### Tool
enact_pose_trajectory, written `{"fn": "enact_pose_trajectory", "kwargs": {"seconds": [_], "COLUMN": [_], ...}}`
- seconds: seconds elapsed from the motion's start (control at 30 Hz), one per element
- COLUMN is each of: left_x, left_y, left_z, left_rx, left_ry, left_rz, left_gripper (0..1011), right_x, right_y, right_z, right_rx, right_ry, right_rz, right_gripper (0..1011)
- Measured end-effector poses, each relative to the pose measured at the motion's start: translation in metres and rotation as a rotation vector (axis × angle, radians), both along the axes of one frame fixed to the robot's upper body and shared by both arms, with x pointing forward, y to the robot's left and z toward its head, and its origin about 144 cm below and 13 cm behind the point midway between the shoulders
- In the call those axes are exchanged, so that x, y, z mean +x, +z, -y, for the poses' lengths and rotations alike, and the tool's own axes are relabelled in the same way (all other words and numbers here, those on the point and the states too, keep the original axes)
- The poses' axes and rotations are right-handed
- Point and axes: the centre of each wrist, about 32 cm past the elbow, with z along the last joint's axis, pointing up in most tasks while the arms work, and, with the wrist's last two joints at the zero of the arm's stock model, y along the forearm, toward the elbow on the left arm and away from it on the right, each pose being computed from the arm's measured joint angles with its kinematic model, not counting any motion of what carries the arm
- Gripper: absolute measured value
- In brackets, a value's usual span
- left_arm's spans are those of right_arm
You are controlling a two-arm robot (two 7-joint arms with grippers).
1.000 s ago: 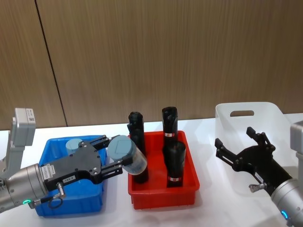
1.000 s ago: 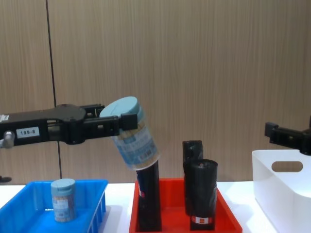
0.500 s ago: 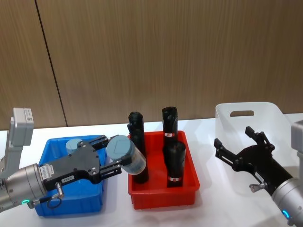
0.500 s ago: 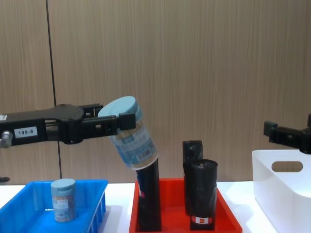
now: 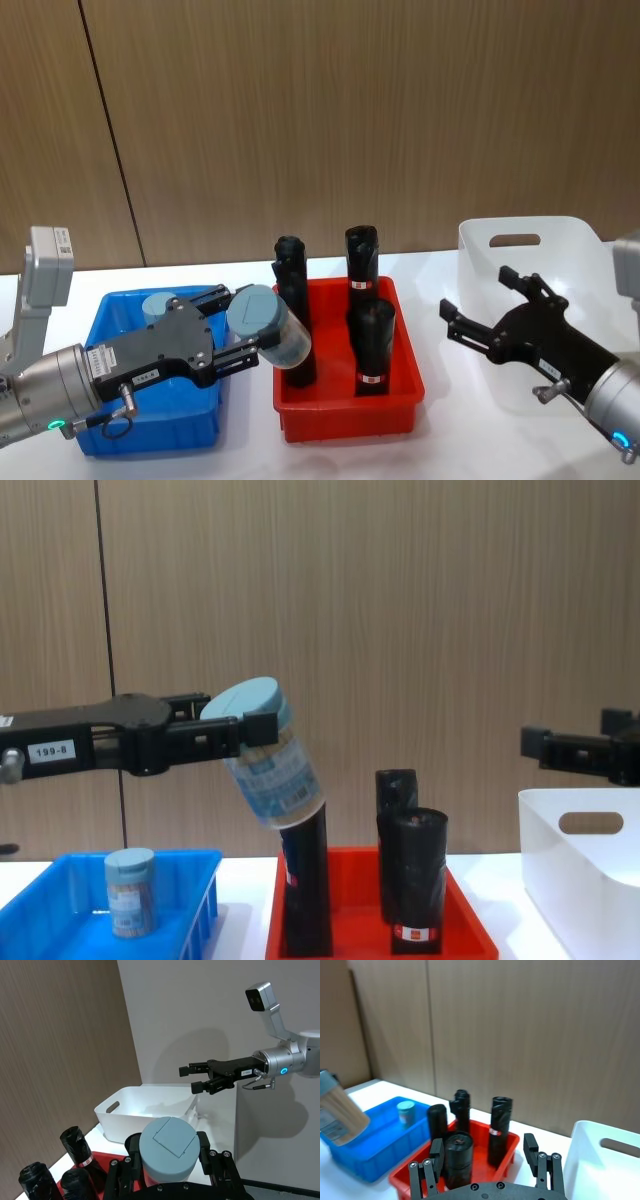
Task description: Pick the cotton swabs from the blue box and place them into the white box.
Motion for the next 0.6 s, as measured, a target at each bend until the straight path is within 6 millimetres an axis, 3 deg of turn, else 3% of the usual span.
{"fn": "enact_pose_trajectory", "kwargs": {"seconds": [0.6], "left_x": [0.0], "left_y": [0.0], "left_z": [0.0], "left_rx": [-0.001], "left_ry": [0.0], "left_rz": [-0.001], "left_gripper": [672], "right_x": [0.024], "right_y": [0.038], "right_z": [0.012], "right_rx": [-0.073], "right_ry": [0.264], "right_rz": [-0.079], "right_gripper": [1002]}}
